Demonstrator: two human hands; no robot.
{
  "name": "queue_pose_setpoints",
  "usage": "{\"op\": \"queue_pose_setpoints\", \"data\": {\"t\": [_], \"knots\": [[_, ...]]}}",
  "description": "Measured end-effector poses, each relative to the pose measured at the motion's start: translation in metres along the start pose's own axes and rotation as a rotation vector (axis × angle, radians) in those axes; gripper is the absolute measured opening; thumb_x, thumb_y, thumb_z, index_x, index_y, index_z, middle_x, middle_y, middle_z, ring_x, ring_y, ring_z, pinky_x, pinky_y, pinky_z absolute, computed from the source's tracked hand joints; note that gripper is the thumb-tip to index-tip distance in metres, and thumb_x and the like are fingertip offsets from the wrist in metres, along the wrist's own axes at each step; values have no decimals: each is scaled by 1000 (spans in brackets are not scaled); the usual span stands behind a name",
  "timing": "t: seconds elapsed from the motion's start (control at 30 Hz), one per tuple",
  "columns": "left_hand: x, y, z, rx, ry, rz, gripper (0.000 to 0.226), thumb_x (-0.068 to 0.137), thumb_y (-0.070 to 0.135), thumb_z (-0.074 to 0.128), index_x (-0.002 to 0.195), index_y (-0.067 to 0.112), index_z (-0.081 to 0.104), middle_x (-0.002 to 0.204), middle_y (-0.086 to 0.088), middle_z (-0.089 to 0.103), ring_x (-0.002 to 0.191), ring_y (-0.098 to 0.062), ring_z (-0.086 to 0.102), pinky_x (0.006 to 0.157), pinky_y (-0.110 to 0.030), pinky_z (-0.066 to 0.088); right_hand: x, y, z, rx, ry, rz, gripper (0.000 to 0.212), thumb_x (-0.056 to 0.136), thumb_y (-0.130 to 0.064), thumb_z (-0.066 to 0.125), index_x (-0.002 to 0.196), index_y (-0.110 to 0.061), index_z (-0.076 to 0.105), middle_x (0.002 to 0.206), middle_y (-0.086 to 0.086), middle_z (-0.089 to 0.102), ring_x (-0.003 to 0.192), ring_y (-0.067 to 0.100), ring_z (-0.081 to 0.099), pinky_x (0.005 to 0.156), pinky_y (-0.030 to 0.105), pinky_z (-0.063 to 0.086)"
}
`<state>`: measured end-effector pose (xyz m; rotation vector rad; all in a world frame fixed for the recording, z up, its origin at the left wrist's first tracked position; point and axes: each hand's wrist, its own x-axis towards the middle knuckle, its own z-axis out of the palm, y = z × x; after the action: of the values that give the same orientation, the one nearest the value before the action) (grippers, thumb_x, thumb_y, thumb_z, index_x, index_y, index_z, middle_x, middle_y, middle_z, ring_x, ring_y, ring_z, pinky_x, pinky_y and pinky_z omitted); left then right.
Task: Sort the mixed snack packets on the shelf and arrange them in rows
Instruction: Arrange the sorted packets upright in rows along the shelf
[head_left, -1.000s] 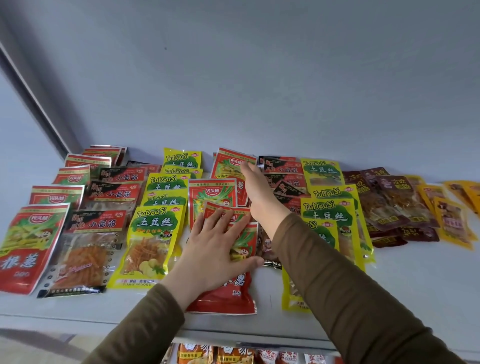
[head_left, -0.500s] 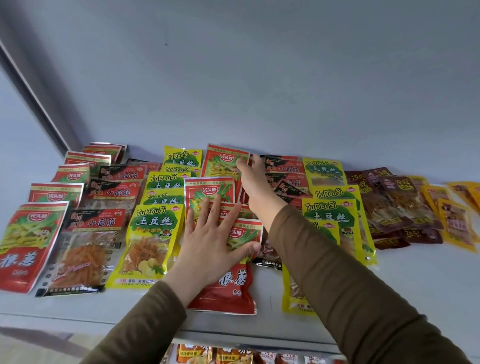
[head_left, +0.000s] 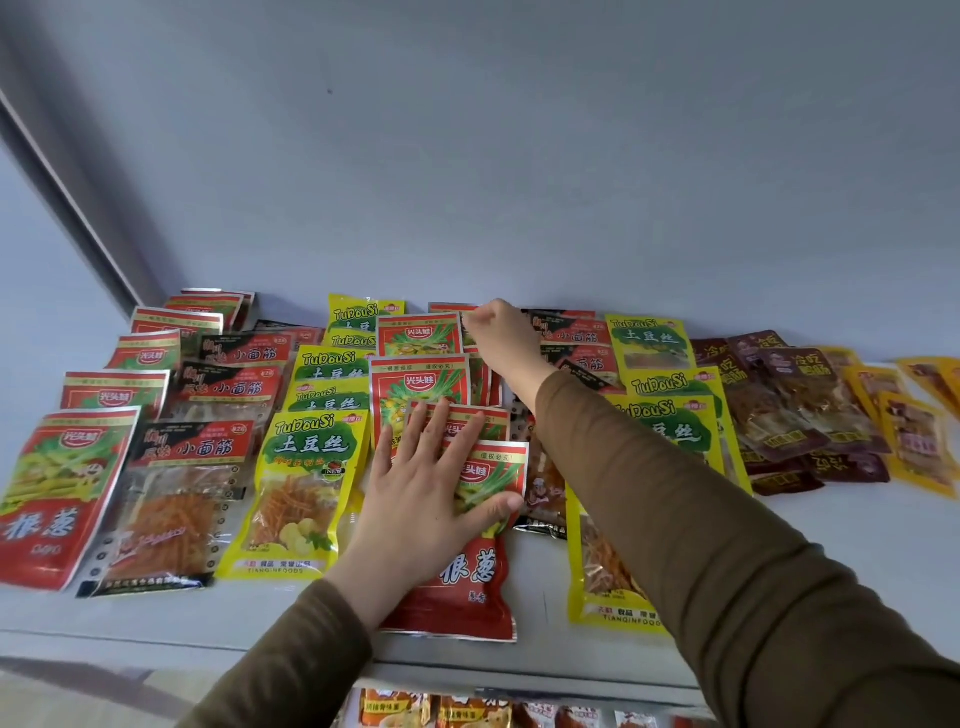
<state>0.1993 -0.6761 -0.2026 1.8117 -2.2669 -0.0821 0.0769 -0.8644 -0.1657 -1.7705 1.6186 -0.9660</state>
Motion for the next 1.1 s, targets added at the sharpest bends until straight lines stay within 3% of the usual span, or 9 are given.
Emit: {"op": "queue_pose_setpoints", "data": {"t": [0.07, 0.23, 0.43, 0.53, 0.63, 0.77, 0.87, 0.93, 1.1], "knots": [[0, 0, -1, 0, -8, -3, 100, 77, 98, 3, 162, 45, 3, 173, 3, -6, 158, -18, -15, 127, -53, -4, 3, -4, 3, 60, -44, 49, 42, 104, -32, 51, 138, -9, 54, 136, 5, 60, 117, 20, 59, 96, 35, 50], [0, 1, -3, -2, -20, -18, 101, 75, 99, 0, 162, 47, 1, 173, 4, -5, 158, -16, -16, 127, -52, -8, 10, -10, 15, 88, -165, 154, 61, 100, -26, 57, 151, -8, 30, 120, 3, 57, 85, 11, 58, 71, 29, 50], [0, 4, -11, 51, 56, 0, 94, 85, 93, 12, 161, 39, 23, 171, 3, 17, 160, -20, -2, 127, -53, -3, 14, -10, 26, 196, -103, 207, 48, 95, -12, 64, 139, -12, 47, 123, 7, 64, 99, 22, 66, 87, 41, 59], [-2, 5, -17, 59, 195, 68, 70, 97, 73, 38, 150, 28, 49, 158, 0, 46, 151, -27, 32, 124, -53, 23, 10, -11, 22, 188, -62, 147, 47, 97, -8, 58, 142, -15, 49, 122, 6, 65, 95, 19, 67, 79, 37, 60], [-14, 5, -14, 1, 327, 169, 50, 103, 58, 44, 135, 24, 62, 132, 3, 62, 124, -27, 56, 100, -43, 46, 7, -12, 16, 160, -47, 49, 38, 99, -9, 55, 137, -15, 57, 109, 0, 69, 87, 15, 68, 71, 34, 59], [-33, 13, -8, 9, 106, 184, 72, 99, 76, 25, 156, 34, 42, 162, 2, 40, 152, -24, 31, 121, -44, 27, 1, -9, 3, 236, -155, 88, 13, 100, -9, 57, 112, -12, 63, 90, -7, 65, 77, 9, 65, 59, 21, 48], [-34, 15, -6, 65, 20, 148, 81, 93, 84, 10, 162, 42, 8, 172, 6, 7, 159, -17, -5, 129, -45, 3, -5, -5, -7, 201, -200, 102, 14, 101, -4, 55, 113, -6, 61, 103, 3, 68, 92, 21, 69, 72, 32, 60], [-34, 17, -7, 51, 47, 142, 82, 94, 83, 14, 162, 39, 12, 172, 4, 7, 159, -19, -5, 128, -50, 7, -13, -1, -12, 203, -243, 119, 18, 100, 0, 51, 115, -8, 59, 110, 8, 68, 98, 24, 70, 82, 39, 62], [-36, 19, -9, 45, 90, 118, 82, 95, 82, 26, 163, 36, 16, 172, 2, 11, 160, -23, 1, 126, -57, 15, -27, -1, -27, 159, -363, 102, 29, 99, 0, 52, 126, -10, 57, 119, 7, 69, 101, 20, 68, 82, 34, 59]]}}
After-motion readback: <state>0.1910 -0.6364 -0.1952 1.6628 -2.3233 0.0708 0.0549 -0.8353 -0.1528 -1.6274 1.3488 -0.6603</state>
